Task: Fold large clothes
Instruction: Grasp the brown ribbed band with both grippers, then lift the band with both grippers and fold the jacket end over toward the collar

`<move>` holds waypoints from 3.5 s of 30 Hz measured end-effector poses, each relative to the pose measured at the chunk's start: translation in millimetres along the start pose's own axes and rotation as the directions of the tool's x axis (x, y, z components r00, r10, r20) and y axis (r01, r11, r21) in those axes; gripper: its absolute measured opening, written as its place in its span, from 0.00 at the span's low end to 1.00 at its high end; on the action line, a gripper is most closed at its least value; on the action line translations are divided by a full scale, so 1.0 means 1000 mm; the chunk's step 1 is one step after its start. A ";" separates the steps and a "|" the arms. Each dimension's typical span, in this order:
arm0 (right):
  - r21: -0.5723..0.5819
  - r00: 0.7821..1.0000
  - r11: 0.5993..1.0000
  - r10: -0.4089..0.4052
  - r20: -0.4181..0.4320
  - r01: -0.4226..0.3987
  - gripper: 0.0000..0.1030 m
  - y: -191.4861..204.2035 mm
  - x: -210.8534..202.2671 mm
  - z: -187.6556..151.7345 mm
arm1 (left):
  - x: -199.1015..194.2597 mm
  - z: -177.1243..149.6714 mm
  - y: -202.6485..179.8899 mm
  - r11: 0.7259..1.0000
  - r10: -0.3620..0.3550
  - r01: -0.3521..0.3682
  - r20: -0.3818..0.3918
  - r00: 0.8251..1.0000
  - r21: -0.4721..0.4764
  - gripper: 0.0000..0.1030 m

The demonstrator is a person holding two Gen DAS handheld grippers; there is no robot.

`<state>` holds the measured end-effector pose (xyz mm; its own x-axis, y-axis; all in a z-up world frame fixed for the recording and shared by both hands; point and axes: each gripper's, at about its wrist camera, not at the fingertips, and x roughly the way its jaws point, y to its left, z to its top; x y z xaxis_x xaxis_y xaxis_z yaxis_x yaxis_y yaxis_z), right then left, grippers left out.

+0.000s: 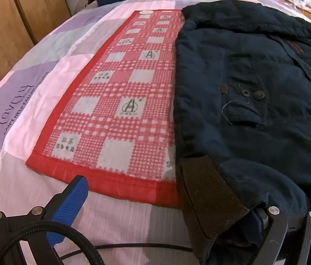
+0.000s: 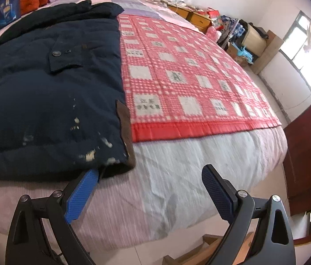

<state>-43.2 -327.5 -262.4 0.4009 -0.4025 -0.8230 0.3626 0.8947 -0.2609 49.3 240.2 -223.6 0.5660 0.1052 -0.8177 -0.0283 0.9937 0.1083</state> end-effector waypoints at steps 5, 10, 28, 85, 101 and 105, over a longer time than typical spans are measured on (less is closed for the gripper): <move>-0.044 1.000 0.999 0.004 0.012 -0.004 0.94 0.012 0.012 0.012 | 0.006 -0.004 -0.002 1.000 -0.014 0.014 -0.013 1.000 0.004 0.98; -0.013 0.998 0.999 -0.035 0.053 0.036 0.91 0.002 0.020 0.025 | 0.015 -0.013 -0.005 1.000 -0.007 0.007 -0.018 1.000 0.019 0.95; 0.059 0.992 0.990 0.127 -0.003 -0.127 0.19 0.012 0.051 0.047 | 0.030 -0.023 -0.013 0.989 -0.119 0.121 -0.029 0.993 0.081 0.14; -0.055 0.939 0.944 0.330 0.100 -0.326 0.12 -0.066 -0.158 0.154 | -0.131 0.112 0.016 0.983 -0.111 0.121 -0.076 0.991 0.140 0.15; -0.050 0.940 0.940 0.340 0.039 -0.338 0.12 0.040 0.070 0.462 | 0.122 0.364 -0.038 0.999 -0.031 0.037 -0.257 0.966 0.019 0.15; -0.068 0.962 0.961 0.264 -0.065 -0.268 0.13 0.070 0.137 0.468 | 0.185 0.364 -0.055 0.999 0.010 0.006 -0.336 0.942 0.047 0.16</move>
<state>430.4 -410.3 -157.2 0.4271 -0.1386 -0.8935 0.1834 0.9809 -0.0644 455.6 190.7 -174.6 0.2558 0.1219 -0.9590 0.0144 0.9914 0.1298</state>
